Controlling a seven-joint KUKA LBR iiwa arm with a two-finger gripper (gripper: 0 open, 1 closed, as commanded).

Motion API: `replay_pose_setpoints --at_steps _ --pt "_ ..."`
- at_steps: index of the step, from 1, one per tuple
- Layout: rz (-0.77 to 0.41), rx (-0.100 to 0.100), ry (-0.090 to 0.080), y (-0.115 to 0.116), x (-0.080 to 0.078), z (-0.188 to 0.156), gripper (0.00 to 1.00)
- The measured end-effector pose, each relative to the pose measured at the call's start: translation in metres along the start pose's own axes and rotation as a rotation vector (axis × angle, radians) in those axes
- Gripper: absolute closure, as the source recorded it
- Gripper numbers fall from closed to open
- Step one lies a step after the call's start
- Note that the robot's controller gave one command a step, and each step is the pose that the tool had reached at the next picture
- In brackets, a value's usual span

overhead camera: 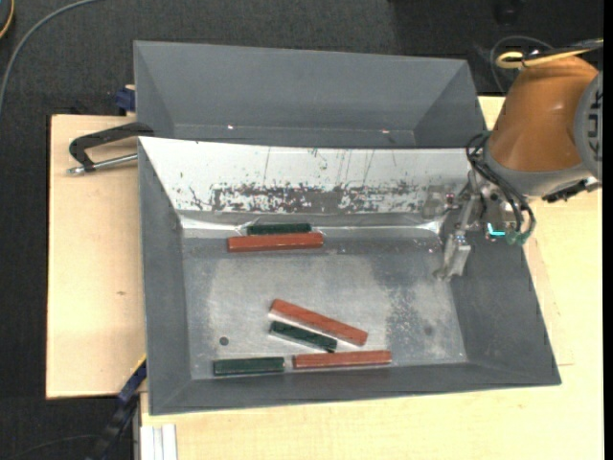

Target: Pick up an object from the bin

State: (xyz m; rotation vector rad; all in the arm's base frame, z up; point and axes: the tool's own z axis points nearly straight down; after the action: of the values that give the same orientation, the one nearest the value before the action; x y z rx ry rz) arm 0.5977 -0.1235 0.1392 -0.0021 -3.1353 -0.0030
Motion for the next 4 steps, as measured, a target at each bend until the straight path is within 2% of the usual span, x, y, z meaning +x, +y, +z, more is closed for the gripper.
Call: replay_pose_setpoints --at_steps 1,2,3,4 --pt "0.034 0.0 -0.007 0.081 0.042 -0.037 0.0" --pt "0.055 -0.003 0.0 0.157 0.096 -0.014 0.0" --pt "-0.163 0.0 -0.002 0.228 0.107 0.07 0.0" --pt "-0.161 0.0 -0.013 0.227 0.103 0.067 1.0"
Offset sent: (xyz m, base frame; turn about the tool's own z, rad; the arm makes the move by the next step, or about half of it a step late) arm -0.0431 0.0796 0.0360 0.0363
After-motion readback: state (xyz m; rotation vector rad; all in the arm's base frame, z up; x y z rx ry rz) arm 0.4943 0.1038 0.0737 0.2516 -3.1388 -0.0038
